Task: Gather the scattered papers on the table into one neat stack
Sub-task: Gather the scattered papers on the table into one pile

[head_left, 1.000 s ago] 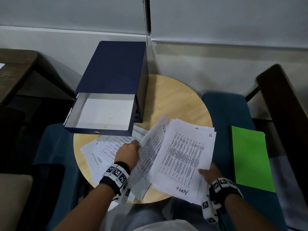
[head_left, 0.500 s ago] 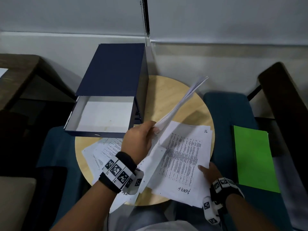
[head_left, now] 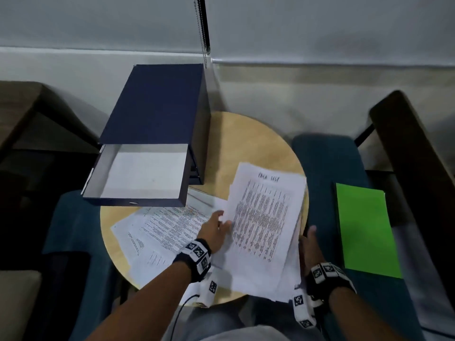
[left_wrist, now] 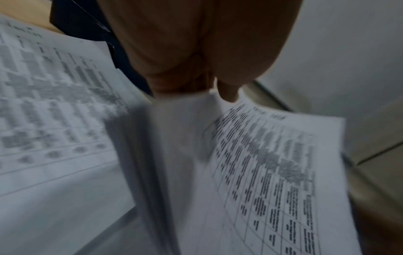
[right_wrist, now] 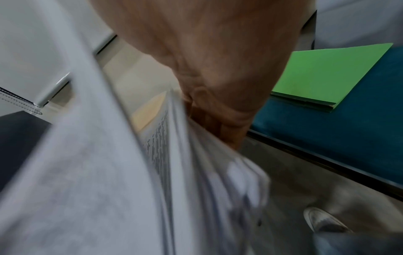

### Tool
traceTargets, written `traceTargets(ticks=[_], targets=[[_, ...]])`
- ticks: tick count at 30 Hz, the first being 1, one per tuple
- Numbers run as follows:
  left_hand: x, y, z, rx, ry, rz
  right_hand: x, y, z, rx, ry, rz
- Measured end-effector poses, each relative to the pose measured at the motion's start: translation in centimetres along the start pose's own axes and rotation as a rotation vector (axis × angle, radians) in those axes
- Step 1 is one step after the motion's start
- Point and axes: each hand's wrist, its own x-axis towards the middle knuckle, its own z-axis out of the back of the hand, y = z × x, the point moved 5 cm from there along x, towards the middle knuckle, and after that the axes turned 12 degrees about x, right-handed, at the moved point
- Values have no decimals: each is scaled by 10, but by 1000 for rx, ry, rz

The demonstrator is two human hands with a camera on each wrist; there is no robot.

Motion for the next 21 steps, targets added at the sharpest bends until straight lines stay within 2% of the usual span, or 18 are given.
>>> traceTargets(ticks=[3, 5, 8, 14, 17, 21], targets=[[1, 16, -29, 185, 219, 12, -4, 5, -4, -31, 68, 25], [2, 25, -35, 209, 229, 35, -12, 11, -9, -73, 52, 66], [5, 33, -38, 189, 192, 54, -6, 14, -11, -269, 27, 192], [-6, 21, -52, 154, 268, -46, 3, -1, -6, -485, -56, 161], [-13, 35, -47, 144, 223, 9, 1, 2, -5, -571, -121, 174], [-23, 86, -17, 112, 59, 233, 6, 1, -5, -618, -128, 189]])
